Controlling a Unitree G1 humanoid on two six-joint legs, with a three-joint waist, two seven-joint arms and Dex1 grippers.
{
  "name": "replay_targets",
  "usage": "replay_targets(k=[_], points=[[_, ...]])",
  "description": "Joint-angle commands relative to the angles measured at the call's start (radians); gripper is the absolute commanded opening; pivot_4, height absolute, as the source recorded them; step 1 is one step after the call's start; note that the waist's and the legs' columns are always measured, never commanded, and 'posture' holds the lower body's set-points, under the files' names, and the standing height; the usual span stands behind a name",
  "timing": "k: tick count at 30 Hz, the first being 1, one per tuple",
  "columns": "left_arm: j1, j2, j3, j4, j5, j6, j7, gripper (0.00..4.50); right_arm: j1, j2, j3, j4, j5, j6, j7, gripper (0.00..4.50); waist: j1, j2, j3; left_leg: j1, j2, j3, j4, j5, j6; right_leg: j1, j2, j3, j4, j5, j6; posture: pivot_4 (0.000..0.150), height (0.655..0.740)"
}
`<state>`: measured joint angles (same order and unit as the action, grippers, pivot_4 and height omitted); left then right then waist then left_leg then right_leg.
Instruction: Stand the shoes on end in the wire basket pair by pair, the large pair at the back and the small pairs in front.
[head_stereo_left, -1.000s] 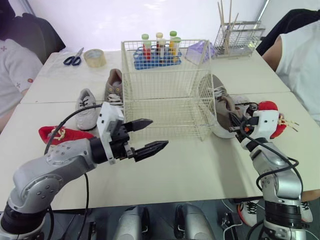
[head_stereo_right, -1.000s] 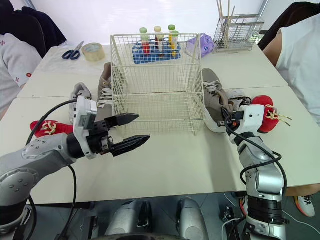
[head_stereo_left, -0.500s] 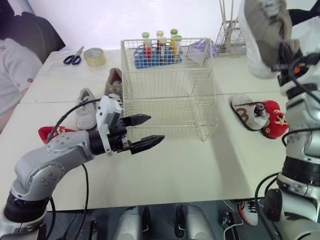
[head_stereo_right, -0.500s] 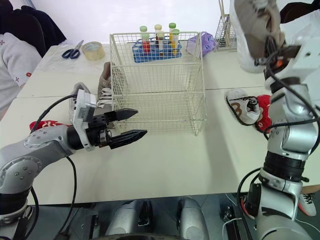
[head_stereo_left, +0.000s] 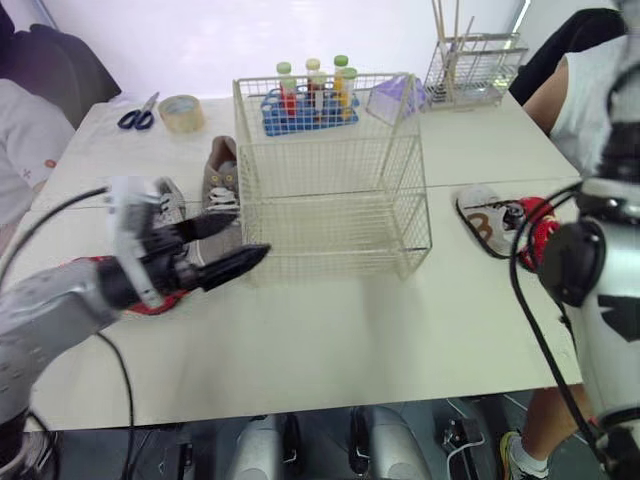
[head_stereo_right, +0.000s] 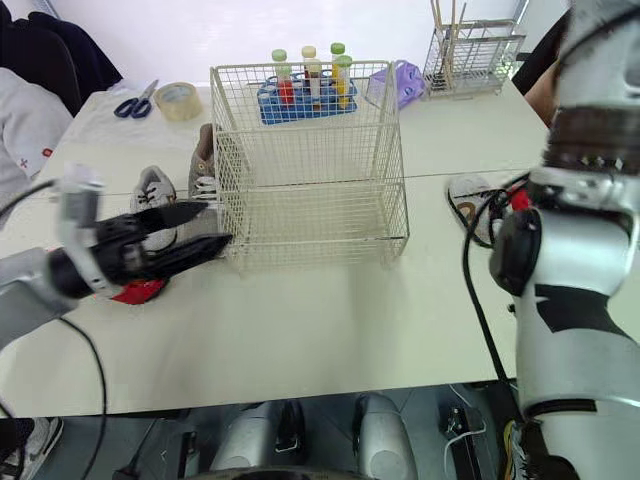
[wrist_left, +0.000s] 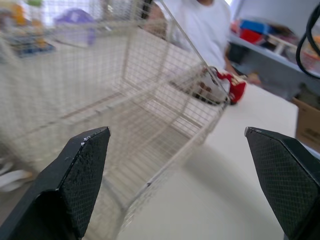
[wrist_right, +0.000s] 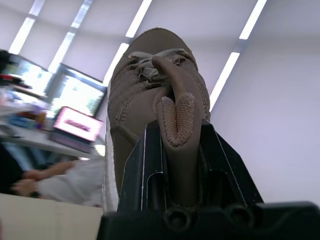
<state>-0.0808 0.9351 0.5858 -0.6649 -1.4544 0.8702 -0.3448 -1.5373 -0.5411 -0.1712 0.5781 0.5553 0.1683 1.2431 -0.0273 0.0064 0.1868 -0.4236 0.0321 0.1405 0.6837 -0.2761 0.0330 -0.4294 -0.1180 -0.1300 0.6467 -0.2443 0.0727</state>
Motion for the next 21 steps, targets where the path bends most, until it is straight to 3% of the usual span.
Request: replay_targets(k=[1, 4, 7, 10, 15, 18, 21], points=[[0.127, 0.034, 0.238, -0.072, -0.178, 0.000, 0.114, 4.50, -0.103, 0.029, -0.014, 0.112, 0.052, -0.018, 0.222, 0.16, 0.005, 0.000, 0.000, 0.000, 0.000, 0.000, 0.000, 0.000, 0.000, 0.000, 0.000, 0.000, 0.000, 0.000, 0.000, 0.150, 0.7400], [0.324, 0.021, 0.493, -0.092, -0.288, 0.028, 0.122, 4.50, -0.120, 0.013, 0.113, 0.124, 0.172, 0.119, 0.354, 0.16, 0.004, -0.001, 0.001, -0.001, 0.000, 0.000, 0.000, -0.001, 0.001, -0.001, -0.001, 0.000, -0.001, 0.000, 0.000, 0.150, 0.7400], [0.465, 0.027, 0.699, -0.020, -0.251, 0.073, 0.025, 4.50, -0.103, -0.024, 0.263, 0.047, 0.307, 0.175, 0.371, 0.16, 0.005, 0.000, 0.002, -0.003, 0.000, -0.001, 0.000, -0.001, 0.000, -0.003, -0.001, 0.000, -0.001, 0.000, 0.000, 0.150, 0.7400], [0.526, 0.059, 0.812, 0.104, -0.219, 0.094, -0.106, 4.50, -0.095, -0.066, 0.395, -0.013, 0.374, 0.125, 0.371, 0.16, 0.007, 0.000, 0.002, -0.004, 0.000, -0.001, -0.001, -0.001, -0.001, -0.006, 0.000, -0.002, 0.001, 0.000, 0.000, 0.150, 0.7400], [0.542, 0.248, 0.867, 0.456, -0.007, 0.121, -0.435, 4.50, -0.076, -0.203, 0.573, -0.210, 0.536, 0.105, 0.371, 0.16, 0.015, -0.001, 0.002, -0.004, -0.001, 0.000, -0.001, -0.002, -0.005, -0.011, 0.001, -0.003, 0.001, 0.000, 0.000, 0.150, 0.7400], [0.469, 0.366, 0.814, 0.544, 0.114, 0.092, -0.551, 4.50, -0.073, -0.288, 0.701, -0.274, 0.523, 0.007, 0.371, 0.16, 0.011, -0.003, 0.001, -0.004, -0.001, 0.001, -0.001, -0.003, -0.004, -0.012, 0.000, -0.003, 0.000, 0.000, 0.000, 0.150, 0.7400], [0.302, 0.456, 0.714, 0.612, 0.040, 0.119, -0.571, 4.50, -0.095, -0.403, 0.866, -0.300, 0.460, -0.145, 0.371, 0.16, 0.010, -0.009, 0.002, -0.005, 0.000, 0.004, -0.002, -0.004, -0.004, -0.014, 0.000, -0.002, -0.001, 0.000, 0.000, 0.150, 0.7400]])
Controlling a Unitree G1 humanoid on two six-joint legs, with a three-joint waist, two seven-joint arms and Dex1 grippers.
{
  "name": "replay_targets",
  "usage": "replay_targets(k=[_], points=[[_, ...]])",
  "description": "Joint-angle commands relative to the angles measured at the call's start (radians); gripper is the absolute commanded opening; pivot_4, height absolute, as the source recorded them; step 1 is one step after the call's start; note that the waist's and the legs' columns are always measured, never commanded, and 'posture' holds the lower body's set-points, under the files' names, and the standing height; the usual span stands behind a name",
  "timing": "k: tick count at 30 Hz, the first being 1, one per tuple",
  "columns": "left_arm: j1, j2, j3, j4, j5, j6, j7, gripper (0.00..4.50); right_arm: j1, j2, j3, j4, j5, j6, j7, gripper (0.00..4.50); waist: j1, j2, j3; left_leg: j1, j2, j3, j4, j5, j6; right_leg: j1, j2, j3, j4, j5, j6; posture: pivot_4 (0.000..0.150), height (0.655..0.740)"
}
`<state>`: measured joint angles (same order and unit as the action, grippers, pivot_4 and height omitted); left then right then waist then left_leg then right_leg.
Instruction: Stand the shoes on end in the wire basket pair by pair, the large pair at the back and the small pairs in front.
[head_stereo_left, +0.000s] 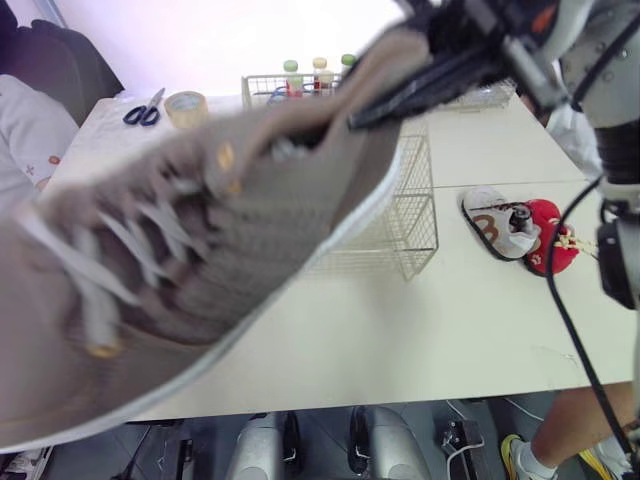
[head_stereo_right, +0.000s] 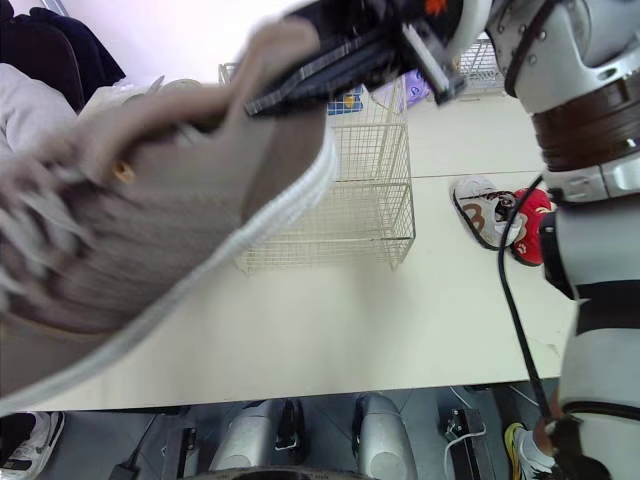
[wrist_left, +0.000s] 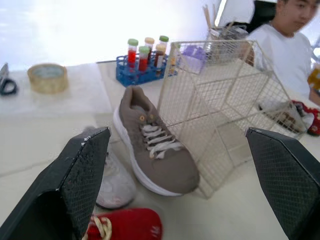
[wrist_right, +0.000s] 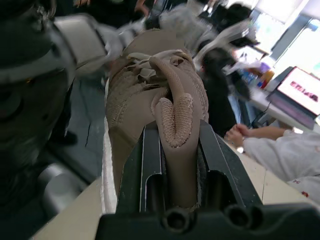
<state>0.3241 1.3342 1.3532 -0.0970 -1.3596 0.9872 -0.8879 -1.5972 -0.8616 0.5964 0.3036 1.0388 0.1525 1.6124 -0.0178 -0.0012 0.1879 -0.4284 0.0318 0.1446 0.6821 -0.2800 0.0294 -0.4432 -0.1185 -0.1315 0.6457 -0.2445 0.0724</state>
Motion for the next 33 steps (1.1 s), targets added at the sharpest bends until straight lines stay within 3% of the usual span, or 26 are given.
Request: replay_targets(k=[1, 5, 9, 17, 23, 33], points=[[-0.161, 0.074, -0.094, 0.056, -0.115, 0.027, -0.020, 4.50, -0.046, -0.113, 0.142, -0.030, -0.031, -0.162, 0.002, 0.16, -0.001, -0.002, 0.001, 0.000, 0.000, 0.000, 0.000, 0.000, 0.000, -0.001, -0.001, 0.000, 0.000, 0.000, 0.000, 0.150, 0.7400], [-0.300, 0.066, -0.269, -0.044, -0.307, 0.088, 0.020, 4.50, -0.114, -0.162, 0.260, 0.005, -0.069, -0.273, 0.002, 0.16, -0.006, -0.003, 0.003, -0.002, 0.000, 0.002, -0.002, -0.001, 0.001, -0.003, -0.003, 0.006, 0.001, 0.000, 0.000, 0.150, 0.7400], [-0.343, 0.000, -0.378, -0.162, -0.363, 0.111, 0.053, 4.50, -0.155, -0.179, 0.316, 0.020, -0.090, -0.371, 0.002, 0.16, -0.028, -0.003, 0.005, -0.007, 0.001, 0.003, -0.002, 0.003, 0.001, -0.006, -0.001, 0.007, 0.003, 0.000, 0.000, 0.150, 0.7400], [-0.345, -0.147, -0.550, -0.268, -0.352, 0.108, 0.073, 4.50, -0.166, -0.229, 0.303, -0.049, -0.015, -0.360, 0.002, 0.16, -0.025, -0.003, 0.005, -0.007, 0.002, 0.005, 0.001, 0.003, 0.002, -0.006, 0.000, 0.007, 0.004, 0.000, 0.000, 0.150, 0.7400], [-0.348, -0.174, -0.634, -0.310, -0.286, 0.118, 0.031, 4.50, -0.149, -0.250, 0.251, -0.085, 0.021, -0.333, 0.002, 0.16, -0.020, -0.003, 0.005, -0.007, 0.002, 0.005, 0.002, 0.003, 0.002, -0.006, -0.001, 0.007, 0.004, 0.001, 0.000, 0.150, 0.7400], [-0.437, -0.214, -0.822, -0.340, -0.295, 0.122, -0.011, 4.50, -0.142, -0.230, 0.216, -0.080, 0.018, -0.320, 0.002, 0.16, -0.021, -0.003, 0.005, -0.007, 0.002, 0.005, 0.002, 0.003, 0.002, -0.006, -0.001, 0.007, 0.004, 0.001, 0.000, 0.150, 0.7400]])
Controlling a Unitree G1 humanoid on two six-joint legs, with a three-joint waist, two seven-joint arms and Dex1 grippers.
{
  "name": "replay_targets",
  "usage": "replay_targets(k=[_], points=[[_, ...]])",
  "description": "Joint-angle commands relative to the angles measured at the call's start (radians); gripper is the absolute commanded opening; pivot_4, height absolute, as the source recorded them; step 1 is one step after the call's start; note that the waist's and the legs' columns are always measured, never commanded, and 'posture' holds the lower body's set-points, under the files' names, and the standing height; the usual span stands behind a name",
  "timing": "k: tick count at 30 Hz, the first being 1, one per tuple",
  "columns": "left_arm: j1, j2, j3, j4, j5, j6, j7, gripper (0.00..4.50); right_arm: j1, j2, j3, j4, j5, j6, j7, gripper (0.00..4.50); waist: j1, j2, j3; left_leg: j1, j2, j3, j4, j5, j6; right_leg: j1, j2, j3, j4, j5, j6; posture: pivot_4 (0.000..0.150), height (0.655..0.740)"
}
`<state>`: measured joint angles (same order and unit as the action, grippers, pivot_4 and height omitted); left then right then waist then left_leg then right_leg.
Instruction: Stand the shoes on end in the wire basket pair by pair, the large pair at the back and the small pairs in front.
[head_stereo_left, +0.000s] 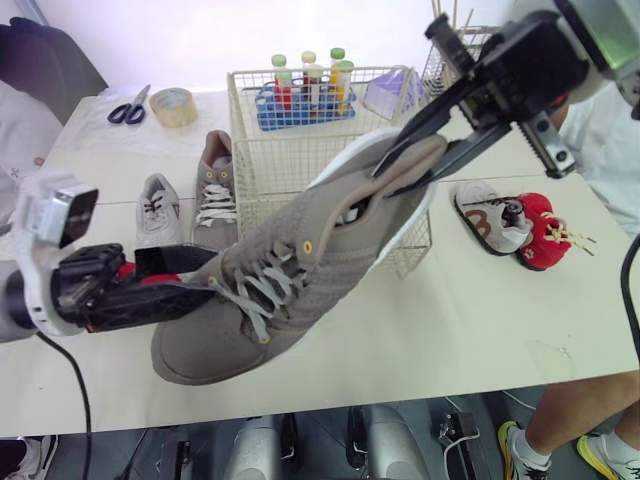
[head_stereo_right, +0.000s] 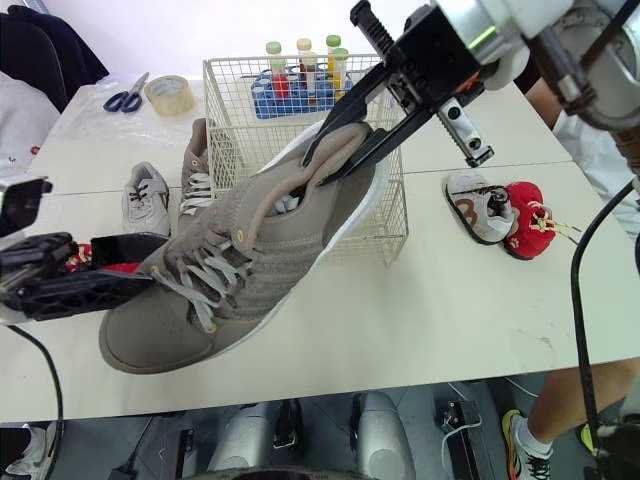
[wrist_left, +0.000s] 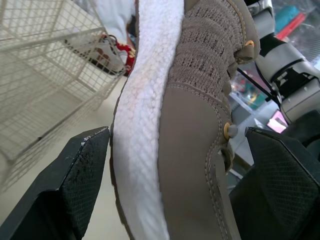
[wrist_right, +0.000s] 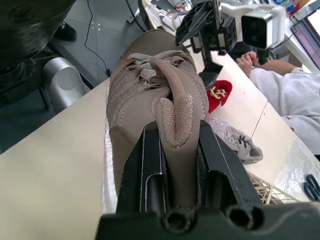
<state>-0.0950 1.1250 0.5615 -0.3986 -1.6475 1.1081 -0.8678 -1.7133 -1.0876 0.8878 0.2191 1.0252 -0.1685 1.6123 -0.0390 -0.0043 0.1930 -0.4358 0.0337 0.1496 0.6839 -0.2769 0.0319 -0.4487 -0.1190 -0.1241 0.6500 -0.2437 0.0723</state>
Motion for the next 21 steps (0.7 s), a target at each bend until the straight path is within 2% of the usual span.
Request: replay_targets(k=[1, 4, 5, 7, 10, 14, 15, 21], points=[[-0.020, -0.011, -0.054, -0.046, 0.001, 0.003, -0.040, 4.50, -0.024, -0.004, -0.080, 0.002, 0.036, 0.004, 0.002, 0.16, 0.000, 0.000, 0.000, 0.000, 0.000, 0.000, 0.000, 0.000, 0.000, 0.000, 0.000, 0.000, 0.000, 0.000, 0.000, 0.150, 0.7400], [-0.035, -0.028, -0.103, -0.052, 0.015, 0.001, -0.052, 4.50, -0.018, -0.010, -0.090, -0.005, 0.042, 0.011, 0.002, 0.16, 0.000, 0.000, 0.000, 0.000, 0.000, 0.000, 0.000, 0.000, 0.000, 0.000, 0.000, 0.000, 0.000, 0.000, 0.000, 0.150, 0.7400], [-0.043, -0.033, -0.109, -0.046, 0.010, -0.002, -0.046, 4.25, -0.016, -0.012, -0.093, -0.006, 0.042, 0.013, 0.002, 0.16, 0.001, 0.000, 0.000, 0.000, 0.000, 0.000, 0.000, 0.000, 0.000, 0.000, 0.000, 0.000, 0.000, 0.000, 0.000, 0.150, 0.7400], [-0.056, -0.038, -0.117, -0.035, 0.002, -0.003, -0.044, 3.68, -0.014, -0.016, -0.096, -0.006, 0.042, 0.019, 0.002, 0.16, 0.001, 0.000, 0.000, 0.000, 0.000, 0.000, 0.001, 0.000, 0.000, 0.000, 0.000, 0.000, 0.000, 0.000, 0.000, 0.150, 0.7400], [-0.062, -0.038, -0.124, -0.034, 0.017, 0.000, -0.051, 2.25, -0.010, -0.021, -0.105, -0.009, 0.043, 0.027, 0.002, 0.16, 0.001, 0.000, 0.000, 0.000, 0.000, 0.000, 0.001, 0.000, 0.000, 0.000, 0.000, 0.000, 0.000, 0.000, 0.000, 0.150, 0.7400], [-0.068, -0.045, -0.129, -0.035, 0.043, -0.004, -0.053, 0.93, -0.006, -0.021, -0.113, -0.012, 0.043, 0.037, 0.002, 0.16, 0.001, 0.000, 0.000, 0.000, 0.000, 0.000, 0.001, 0.000, 0.000, 0.001, 0.000, 0.000, 0.001, 0.000, 0.000, 0.150, 0.7400], [-0.071, -0.050, -0.131, -0.038, 0.058, -0.012, -0.047, 0.76, -0.006, -0.021, -0.114, -0.012, 0.042, 0.039, 0.002, 0.16, 0.001, 0.000, 0.000, 0.000, 0.000, 0.000, 0.001, 0.000, 0.000, 0.001, 0.000, 0.000, 0.001, 0.000, 0.000, 0.150, 0.7400], [-0.083, -0.076, -0.113, -0.040, 0.062, -0.029, -0.012, 0.76, 0.007, -0.023, -0.112, -0.004, 0.019, 0.062, 0.002, 0.16, 0.002, 0.000, 0.000, 0.000, 0.000, 0.000, 0.001, 0.000, 0.000, 0.001, 0.000, -0.001, 0.001, 0.000, 0.000, 0.150, 0.7400]])
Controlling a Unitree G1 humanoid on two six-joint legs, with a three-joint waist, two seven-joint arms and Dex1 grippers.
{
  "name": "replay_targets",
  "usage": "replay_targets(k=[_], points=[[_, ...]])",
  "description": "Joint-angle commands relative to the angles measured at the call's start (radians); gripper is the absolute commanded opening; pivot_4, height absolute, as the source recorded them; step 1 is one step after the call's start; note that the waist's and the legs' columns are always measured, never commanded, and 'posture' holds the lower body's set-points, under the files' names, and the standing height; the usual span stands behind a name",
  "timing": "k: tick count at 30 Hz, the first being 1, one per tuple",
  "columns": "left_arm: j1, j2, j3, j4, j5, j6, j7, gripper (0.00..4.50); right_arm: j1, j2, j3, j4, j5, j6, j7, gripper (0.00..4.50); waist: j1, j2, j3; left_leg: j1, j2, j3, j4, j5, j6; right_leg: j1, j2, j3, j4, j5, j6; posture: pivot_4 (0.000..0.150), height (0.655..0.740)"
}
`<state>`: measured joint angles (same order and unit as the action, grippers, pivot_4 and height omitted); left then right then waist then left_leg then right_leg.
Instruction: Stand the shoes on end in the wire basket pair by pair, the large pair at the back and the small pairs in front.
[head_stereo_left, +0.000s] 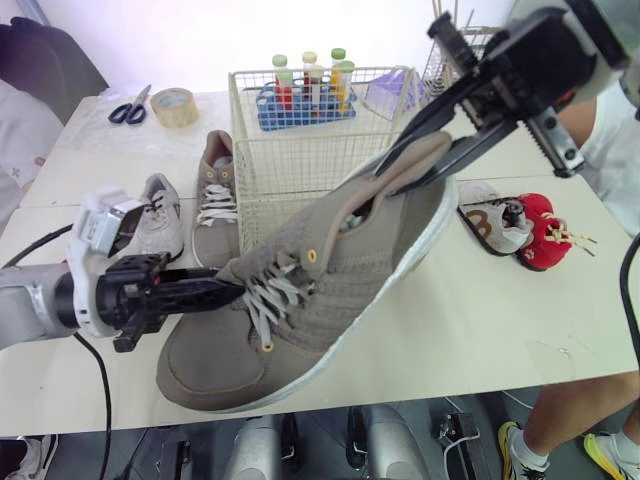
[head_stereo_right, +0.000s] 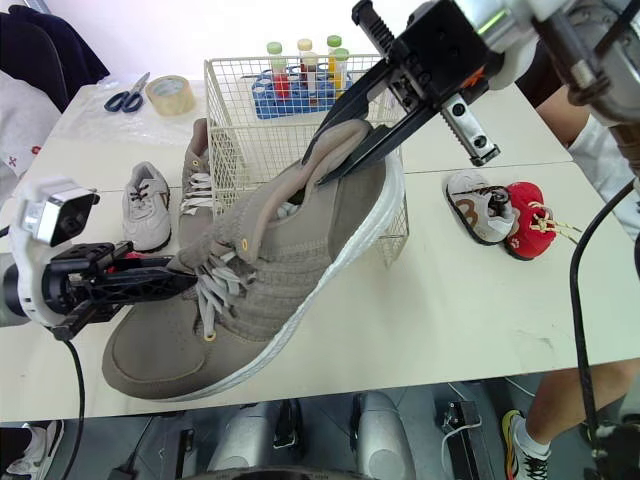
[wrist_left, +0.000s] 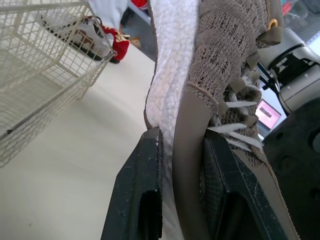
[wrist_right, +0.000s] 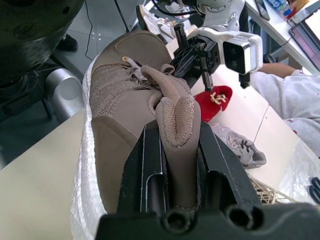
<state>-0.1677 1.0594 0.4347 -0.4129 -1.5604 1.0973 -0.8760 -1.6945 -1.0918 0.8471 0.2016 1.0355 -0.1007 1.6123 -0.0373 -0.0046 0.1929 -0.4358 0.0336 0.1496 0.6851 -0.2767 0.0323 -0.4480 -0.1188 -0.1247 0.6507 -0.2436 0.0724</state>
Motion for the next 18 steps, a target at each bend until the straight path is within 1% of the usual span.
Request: replay_targets(k=[1, 2, 3, 4, 5, 6, 8, 11, 13, 15, 18], points=[[-0.001, -0.019, 0.030, -0.030, -0.035, -0.025, 0.015, 0.73, -0.008, -0.007, -0.084, 0.040, -0.013, 0.003, 0.002, 1.11, 0.000, 0.000, 0.000, 0.000, 0.000, 0.000, 0.000, 0.000, 0.000, 0.000, 0.000, 0.000, 0.000, 0.000, 0.000, 0.150, 0.7400], [0.009, -0.027, 0.045, -0.036, -0.044, -0.032, 0.032, 0.73, -0.004, 0.000, -0.096, 0.062, -0.027, 0.013, 0.002, 1.39, 0.000, 0.000, 0.000, 0.000, 0.000, 0.000, 0.000, 0.000, 0.000, 0.000, 0.000, 0.000, 0.000, 0.000, 0.000, 0.150, 0.7400], [0.016, -0.032, 0.055, -0.040, -0.050, -0.036, 0.044, 0.73, -0.001, 0.005, -0.105, 0.076, -0.037, 0.021, 0.002, 1.79, 0.000, 0.000, 0.000, 0.000, 0.000, 0.000, 0.000, 0.000, 0.000, 0.000, 0.000, 0.000, 0.000, 0.000, 0.000, 0.150, 0.7400], [0.028, -0.044, 0.071, -0.050, -0.063, -0.045, 0.067, 0.73, 0.005, 0.005, -0.125, 0.096, -0.052, 0.042, 0.002, 2.35, 0.000, 0.000, 0.000, 0.000, 0.000, 0.000, 0.000, 0.000, 0.000, 0.000, 0.000, 0.000, 0.000, 0.000, 0.000, 0.150, 0.7400], [0.039, -0.058, 0.088, -0.061, -0.077, -0.057, 0.090, 0.73, 0.011, 0.005, -0.150, 0.122, -0.071, 0.068, 0.002, 2.77, 0.001, -0.001, 0.000, 0.000, 0.000, 0.000, 0.000, 0.000, 0.000, 0.001, 0.000, 0.000, 0.000, 0.000, 0.000, 0.150, 0.7400], [0.048, -0.071, 0.102, -0.070, -0.091, -0.070, 0.114, 0.73, 0.016, 0.005, -0.176, 0.148, -0.089, 0.098, 0.002, 3.36, 0.002, -0.001, 0.000, 0.000, 0.000, -0.001, 0.000, 0.000, 0.000, 0.001, 0.000, 0.000, 0.000, 0.000, 0.000, 0.150, 0.7400], [0.060, -0.095, 0.121, -0.083, -0.121, -0.096, 0.158, 0.73, 0.028, 0.009, -0.235, 0.198, -0.126, 0.153, 0.002, 4.29, 0.003, -0.001, 0.000, 0.000, 0.000, -0.001, 0.001, 0.000, 0.000, 0.002, 0.000, 0.000, 0.000, 0.000, 0.000, 0.150, 0.7400], [0.082, -0.143, 0.145, -0.112, -0.155, -0.148, 0.235, 0.73, 0.064, 0.012, -0.371, 0.288, -0.183, 0.280, 0.002, 4.29, 0.009, -0.001, 0.000, 0.001, 0.000, -0.002, 0.001, 0.000, 0.000, 0.003, 0.000, 0.000, 0.000, 0.000, 0.000, 0.150, 0.7400], [0.098, -0.173, 0.154, -0.134, -0.173, -0.180, 0.275, 0.73, 0.109, -0.002, -0.456, 0.290, -0.185, 0.382, -0.023, 4.29, 0.018, 0.000, 0.000, 0.002, 0.000, -0.002, 0.001, 0.000, 0.000, 0.004, 0.000, 0.000, -0.001, 0.000, 0.000, 0.150, 0.7400], [0.113, -0.203, 0.160, -0.157, -0.187, -0.214, 0.307, 0.73, 0.176, -0.023, -0.556, 0.266, -0.152, 0.517, -0.074, 4.29, 0.022, -0.001, -0.001, 0.003, 0.000, -0.003, 0.001, 0.000, 0.000, 0.005, 0.000, -0.001, -0.001, 0.000, 0.000, 0.150, 0.7400], [0.120, -0.249, 0.172, -0.184, -0.191, -0.274, 0.351, 0.73, 0.311, -0.031, -0.729, 0.220, -0.039, 0.757, -0.196, 4.29, 0.028, -0.001, -0.001, 0.004, 0.000, -0.003, 0.001, 0.000, 0.000, 0.007, 0.000, -0.001, -0.001, 0.001, -0.001, 0.150, 0.7400]])
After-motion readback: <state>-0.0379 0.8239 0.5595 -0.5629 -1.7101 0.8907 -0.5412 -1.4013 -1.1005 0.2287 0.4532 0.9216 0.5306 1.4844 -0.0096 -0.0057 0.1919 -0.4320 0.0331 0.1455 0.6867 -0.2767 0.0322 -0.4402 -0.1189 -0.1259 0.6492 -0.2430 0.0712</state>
